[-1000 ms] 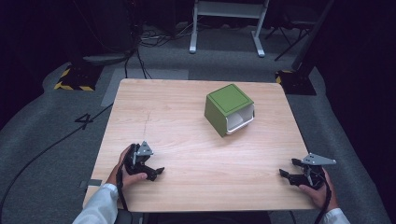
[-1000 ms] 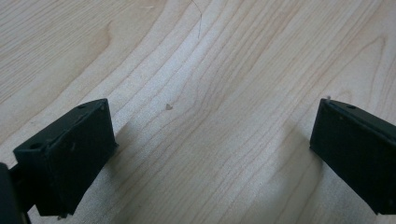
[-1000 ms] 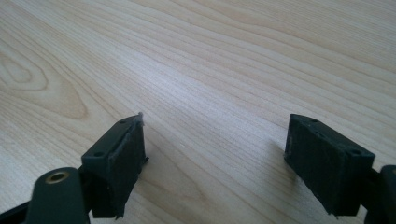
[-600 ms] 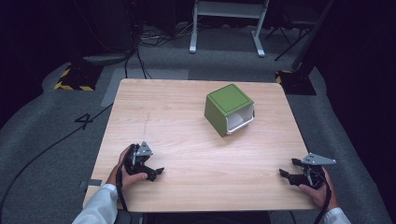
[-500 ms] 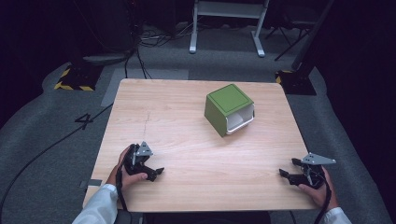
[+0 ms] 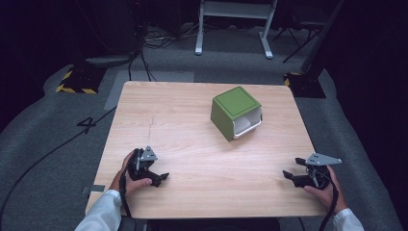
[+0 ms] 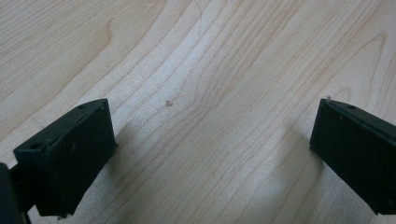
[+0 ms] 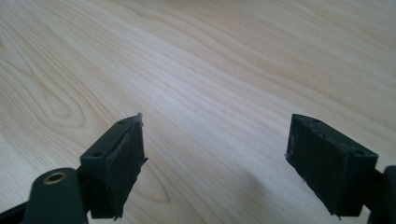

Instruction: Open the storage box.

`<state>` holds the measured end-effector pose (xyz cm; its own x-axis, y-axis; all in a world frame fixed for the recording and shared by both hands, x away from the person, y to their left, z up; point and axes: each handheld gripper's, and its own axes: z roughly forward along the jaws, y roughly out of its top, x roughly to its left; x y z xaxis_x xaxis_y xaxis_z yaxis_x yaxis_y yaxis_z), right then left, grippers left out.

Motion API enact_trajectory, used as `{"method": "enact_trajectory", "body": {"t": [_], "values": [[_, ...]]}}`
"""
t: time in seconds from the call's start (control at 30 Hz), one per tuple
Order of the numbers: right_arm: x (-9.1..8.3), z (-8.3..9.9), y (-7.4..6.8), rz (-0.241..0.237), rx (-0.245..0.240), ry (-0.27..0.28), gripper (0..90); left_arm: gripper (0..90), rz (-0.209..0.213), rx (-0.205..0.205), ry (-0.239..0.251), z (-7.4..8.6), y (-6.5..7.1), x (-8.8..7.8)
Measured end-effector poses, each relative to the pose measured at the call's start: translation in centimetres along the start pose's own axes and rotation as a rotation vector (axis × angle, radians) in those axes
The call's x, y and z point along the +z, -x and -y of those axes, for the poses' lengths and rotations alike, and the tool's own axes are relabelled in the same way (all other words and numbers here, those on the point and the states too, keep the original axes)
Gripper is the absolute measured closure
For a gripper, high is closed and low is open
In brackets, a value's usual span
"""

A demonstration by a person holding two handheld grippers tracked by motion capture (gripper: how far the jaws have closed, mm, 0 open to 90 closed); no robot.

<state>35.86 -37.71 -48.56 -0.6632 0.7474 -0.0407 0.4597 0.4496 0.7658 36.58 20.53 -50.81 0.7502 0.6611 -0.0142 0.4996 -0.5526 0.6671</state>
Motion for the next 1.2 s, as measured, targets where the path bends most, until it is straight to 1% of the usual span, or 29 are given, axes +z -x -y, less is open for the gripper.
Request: {"method": "enact_trajectory", "body": {"t": [0.13, 0.23, 0.33, 0.5, 0.67, 0.73, 0.87, 0.93, 1.13, 1.2], "values": [[0.0, -1.7, -0.2, -0.018, -0.024, 0.014, 19.5, 0.2, 0.000, 0.000, 0.000, 0.0, 0.0, 0.0], [0.3, -3.1, -0.3, -0.032, -0.045, 0.022, 19.5, 0.2, 0.000, 0.000, 0.000, 0.0, 0.0, 0.0], [0.6, -4.0, -0.4, -0.040, -0.058, 0.028, 19.6, 0.2, 0.000, 0.000, 0.000, 0.0, 0.0, 0.0], [1.4, -5.7, -0.8, -0.063, -0.086, 0.028, 19.7, 0.2, 0.000, 0.000, 0.000, 0.0, 0.0, 0.0], [2.4, -7.5, -1.5, -0.075, -0.114, 0.036, 19.8, 0.2, 0.000, 0.000, 0.000, 0.0, 0.0, 0.0], [2.9, -8.3, -1.9, -0.082, -0.134, 0.041, 20.1, 0.2, 0.000, 0.000, 0.000, 0.0, 0.0, 0.0], [3.9, -9.6, -2.7, -0.109, -0.150, 0.054, 20.1, 0.2, 0.000, 0.000, 0.000, 0.0, 0.0, 0.0], [4.6, -10.4, -3.2, -0.113, -0.168, 0.058, 20.1, 0.2, 0.000, 0.001, 0.000, 0.0, 0.0, 0.0], [6.4, -12.4, -4.5, -0.151, -0.185, 0.074, 20.1, 0.2, 0.000, 0.000, 0.000, 0.0, 0.0, 0.0], [7.2, -13.0, -5.1, -0.151, -0.201, 0.074, 20.2, 0.2, 0.000, 0.000, 0.000, 0.0, 0.0, 0.0]]}}
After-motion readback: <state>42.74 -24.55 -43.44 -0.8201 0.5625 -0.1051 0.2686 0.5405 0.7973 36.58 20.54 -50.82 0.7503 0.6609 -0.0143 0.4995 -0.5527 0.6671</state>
